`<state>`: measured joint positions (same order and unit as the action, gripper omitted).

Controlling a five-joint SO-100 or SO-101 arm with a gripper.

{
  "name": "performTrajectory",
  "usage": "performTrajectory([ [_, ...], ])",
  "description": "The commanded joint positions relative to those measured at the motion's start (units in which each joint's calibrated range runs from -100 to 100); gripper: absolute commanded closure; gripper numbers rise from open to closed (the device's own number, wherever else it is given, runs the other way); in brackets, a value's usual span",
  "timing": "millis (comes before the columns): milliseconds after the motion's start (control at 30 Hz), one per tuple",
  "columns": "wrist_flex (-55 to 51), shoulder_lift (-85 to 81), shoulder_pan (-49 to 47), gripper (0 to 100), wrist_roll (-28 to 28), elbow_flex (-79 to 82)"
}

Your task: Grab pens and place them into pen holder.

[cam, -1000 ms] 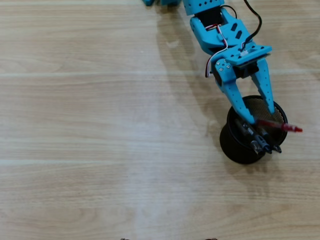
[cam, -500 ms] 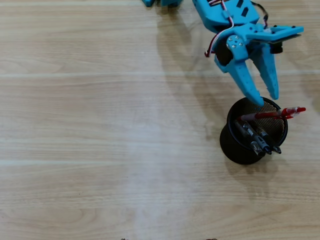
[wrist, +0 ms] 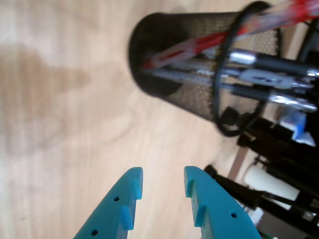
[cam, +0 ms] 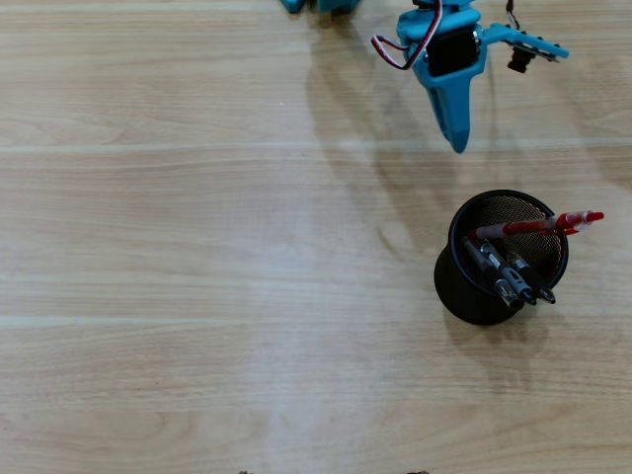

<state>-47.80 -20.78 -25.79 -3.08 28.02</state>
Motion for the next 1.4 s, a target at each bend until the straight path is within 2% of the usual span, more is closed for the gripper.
performTrajectory([
  [0,1.18,-11.77,2.00,90,0.36,17.47],
  [267,0.49,-37.38,7.97,90,0.10,47.71],
  [400,0.32,-48.11,10.31,95,0.10,59.67],
  [467,-2.43,-53.27,10.79,98,0.31,61.02],
  [600,-15.07,-63.16,11.68,98,0.36,62.02],
  [733,-25.98,-76.09,20.55,98,0.36,63.83],
  [900,-26.15,-76.60,28.86,98,0.05,64.28],
  [1367,-26.67,-78.55,29.42,98,-0.01,64.46],
])
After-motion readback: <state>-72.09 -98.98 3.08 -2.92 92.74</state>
